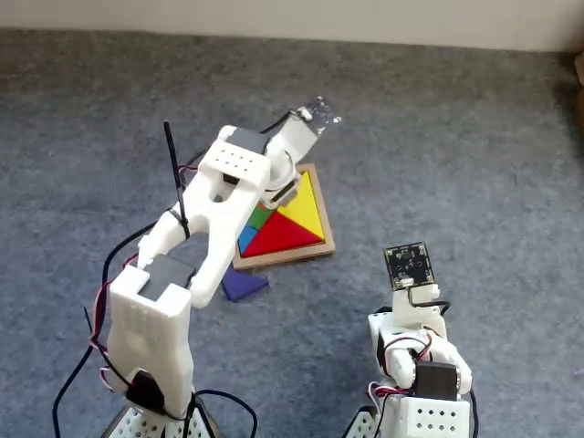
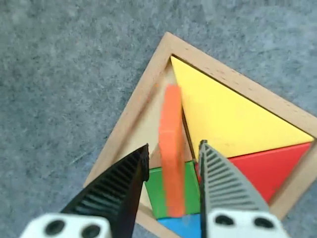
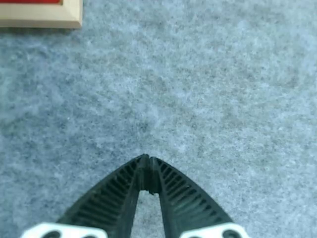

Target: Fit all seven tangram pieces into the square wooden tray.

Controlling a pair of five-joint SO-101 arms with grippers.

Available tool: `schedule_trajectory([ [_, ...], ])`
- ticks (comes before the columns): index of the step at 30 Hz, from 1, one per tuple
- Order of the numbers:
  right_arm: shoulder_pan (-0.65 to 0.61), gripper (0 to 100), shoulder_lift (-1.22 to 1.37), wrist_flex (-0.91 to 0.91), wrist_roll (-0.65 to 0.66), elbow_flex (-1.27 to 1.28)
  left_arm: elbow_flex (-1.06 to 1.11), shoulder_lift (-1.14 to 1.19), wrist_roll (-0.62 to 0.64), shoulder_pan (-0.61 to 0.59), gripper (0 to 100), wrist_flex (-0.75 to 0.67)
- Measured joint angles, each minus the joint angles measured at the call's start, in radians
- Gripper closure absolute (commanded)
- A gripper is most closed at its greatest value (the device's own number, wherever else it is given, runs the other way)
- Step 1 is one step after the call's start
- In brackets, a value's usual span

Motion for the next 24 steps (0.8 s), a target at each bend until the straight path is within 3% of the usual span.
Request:
schedule_trajectory([
  [15,0.000,99.2,0.000,0.000,0.000,0.000,0.000,-0.092,0.000,0.003,81,0.061],
  [24,0.000,99.2,0.000,0.000,0.000,0.000,0.000,-0.092,0.000,-0.118,81,0.038],
])
